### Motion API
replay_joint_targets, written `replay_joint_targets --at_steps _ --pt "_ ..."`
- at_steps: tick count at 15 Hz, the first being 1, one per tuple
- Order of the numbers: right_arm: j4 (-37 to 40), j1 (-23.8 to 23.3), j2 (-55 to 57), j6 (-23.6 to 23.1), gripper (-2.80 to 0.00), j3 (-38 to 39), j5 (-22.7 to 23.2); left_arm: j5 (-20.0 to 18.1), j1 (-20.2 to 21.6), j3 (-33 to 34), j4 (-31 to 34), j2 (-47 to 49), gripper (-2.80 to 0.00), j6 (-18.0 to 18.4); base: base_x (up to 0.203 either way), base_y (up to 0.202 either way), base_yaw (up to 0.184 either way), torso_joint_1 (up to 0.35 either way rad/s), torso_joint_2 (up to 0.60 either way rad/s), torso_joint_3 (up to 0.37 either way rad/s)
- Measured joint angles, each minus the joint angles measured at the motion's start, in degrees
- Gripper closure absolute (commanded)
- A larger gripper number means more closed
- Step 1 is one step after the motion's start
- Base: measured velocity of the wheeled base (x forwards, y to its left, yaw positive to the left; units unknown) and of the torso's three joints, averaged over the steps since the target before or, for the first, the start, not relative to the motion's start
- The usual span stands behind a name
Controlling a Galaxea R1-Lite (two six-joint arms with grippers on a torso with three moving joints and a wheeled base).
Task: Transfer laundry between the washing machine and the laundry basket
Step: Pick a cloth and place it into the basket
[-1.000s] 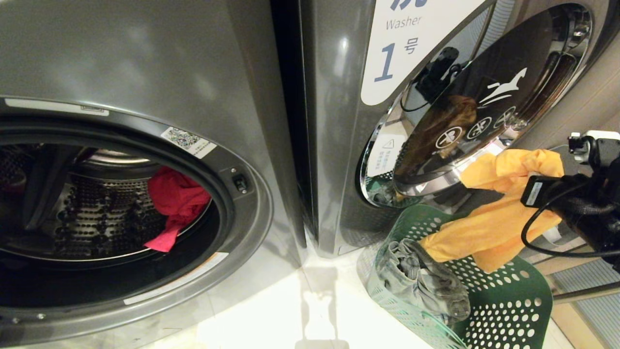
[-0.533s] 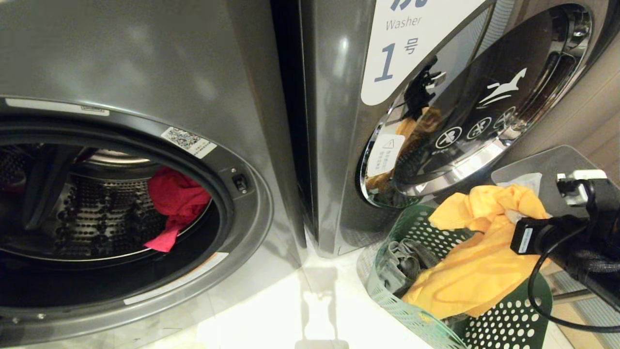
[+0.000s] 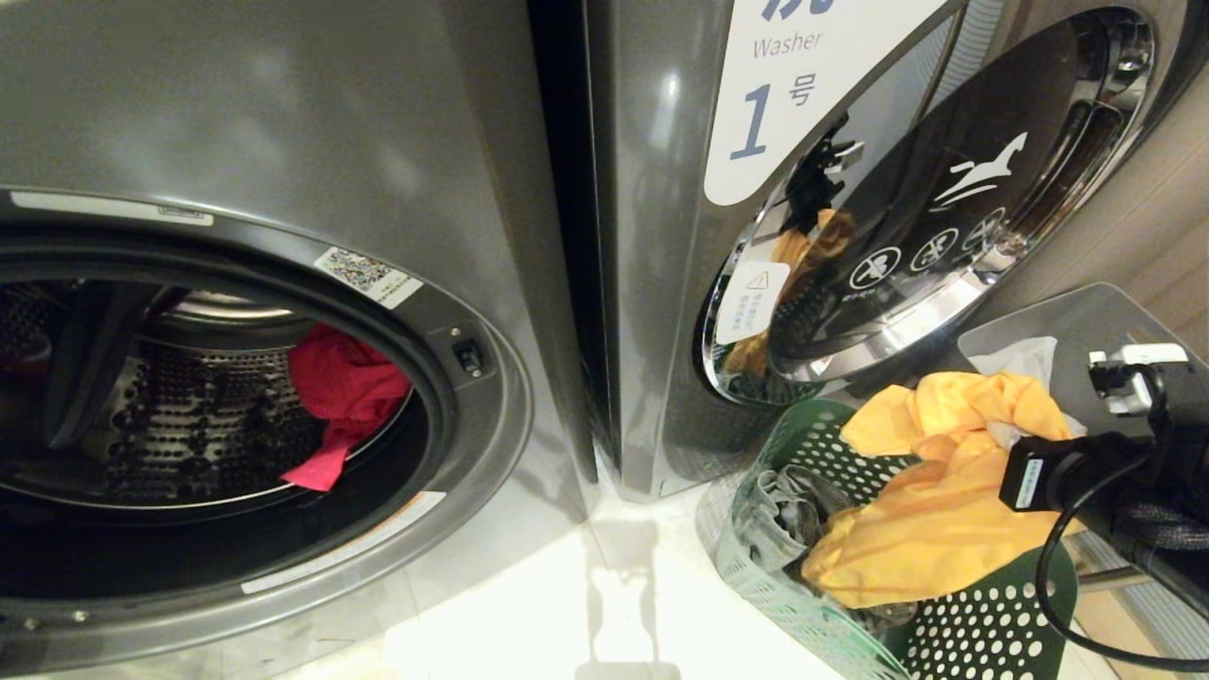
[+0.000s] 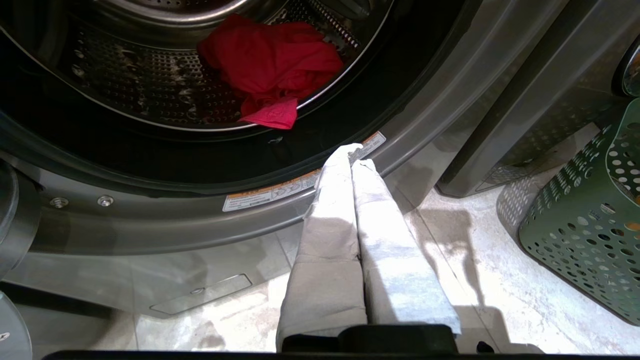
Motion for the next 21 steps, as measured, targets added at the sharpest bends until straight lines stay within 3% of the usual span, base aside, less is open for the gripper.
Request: replay_joint_targets --at_steps 1,12,13,16,19,21 --pt "-0.02 0.00 0.00 0.04 -2.80 0.00 -0.05 0.00 0.00 0.00 0.02 0.00 0.00 -0.02 0.000 0.000 0.000 0.000 0.00 0.000" --pt "0.15 0.45 -1.38 -0.41 -2.80 1.01 0.81 0.00 0.00 0.00 0.00 0.00 0.00 -0.02 0.000 0.000 0.000 0.000 0.00 0.000" --pt "0.17 1.26 -1.99 -0.71 0.00 1.84 2.22 0.02 0.00 0.00 0.00 0.00 0.00 0.00 0.000 0.000 0.000 0.000 0.00 0.000" --pt "-1.12 3.66 -4.44 -2.92 0.00 5.61 7.80 0.00 0.00 0.00 0.00 0.00 0.00 0.00 0.000 0.000 0.000 0.000 0.00 0.000" --pt "-1.46 8.75 -6.04 -6.45 0.00 6.94 8.16 0.00 0.00 0.00 0.00 0.00 0.00 0.00 0.000 0.000 0.000 0.000 0.00 0.000" --pt "-1.90 12.44 -6.92 -12.19 0.00 7.64 8.14 0.00 0.00 0.00 0.00 0.00 0.00 0.00 0.000 0.000 0.000 0.000 0.00 0.000"
